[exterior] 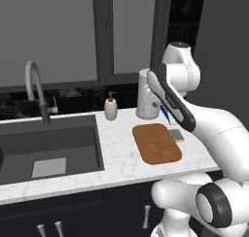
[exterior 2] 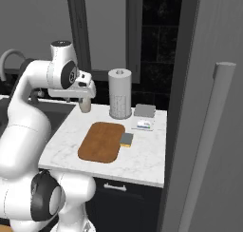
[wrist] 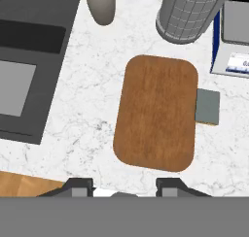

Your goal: Pick up the sponge from the counter and clean the cutting board by briefly scrubbing or pressing down on the cutting board. Once finished, release the sponge.

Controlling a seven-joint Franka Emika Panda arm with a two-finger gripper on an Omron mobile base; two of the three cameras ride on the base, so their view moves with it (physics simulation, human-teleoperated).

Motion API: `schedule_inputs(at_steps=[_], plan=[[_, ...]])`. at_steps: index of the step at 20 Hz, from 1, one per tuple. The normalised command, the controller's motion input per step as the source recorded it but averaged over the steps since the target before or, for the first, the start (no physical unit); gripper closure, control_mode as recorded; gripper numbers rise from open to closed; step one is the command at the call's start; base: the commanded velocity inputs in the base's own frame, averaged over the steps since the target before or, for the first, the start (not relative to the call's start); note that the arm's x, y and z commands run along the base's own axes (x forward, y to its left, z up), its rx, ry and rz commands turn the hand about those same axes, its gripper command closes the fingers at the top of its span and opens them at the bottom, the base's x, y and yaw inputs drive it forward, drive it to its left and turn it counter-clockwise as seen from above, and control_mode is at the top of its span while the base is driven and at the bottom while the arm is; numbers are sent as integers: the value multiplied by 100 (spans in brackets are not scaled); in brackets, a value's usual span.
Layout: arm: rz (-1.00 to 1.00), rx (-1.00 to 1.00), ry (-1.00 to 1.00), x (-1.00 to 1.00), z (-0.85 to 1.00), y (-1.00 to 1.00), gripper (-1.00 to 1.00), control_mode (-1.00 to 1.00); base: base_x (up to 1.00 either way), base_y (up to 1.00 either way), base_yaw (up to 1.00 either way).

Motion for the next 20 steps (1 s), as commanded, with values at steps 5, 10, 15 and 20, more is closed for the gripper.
schedule_inputs(at_steps=[5,10,15,20], plan=[[0,0,0,-16,0,-1,-100,-100,0,0,0],[0,0,0,-38,0,-6,-100,-100,0,0,0],[0,0,1,-40,-7,-8,-100,-100,0,0,0],[0,0,0,-6,-14,-25,-100,-100,0,0,0]])
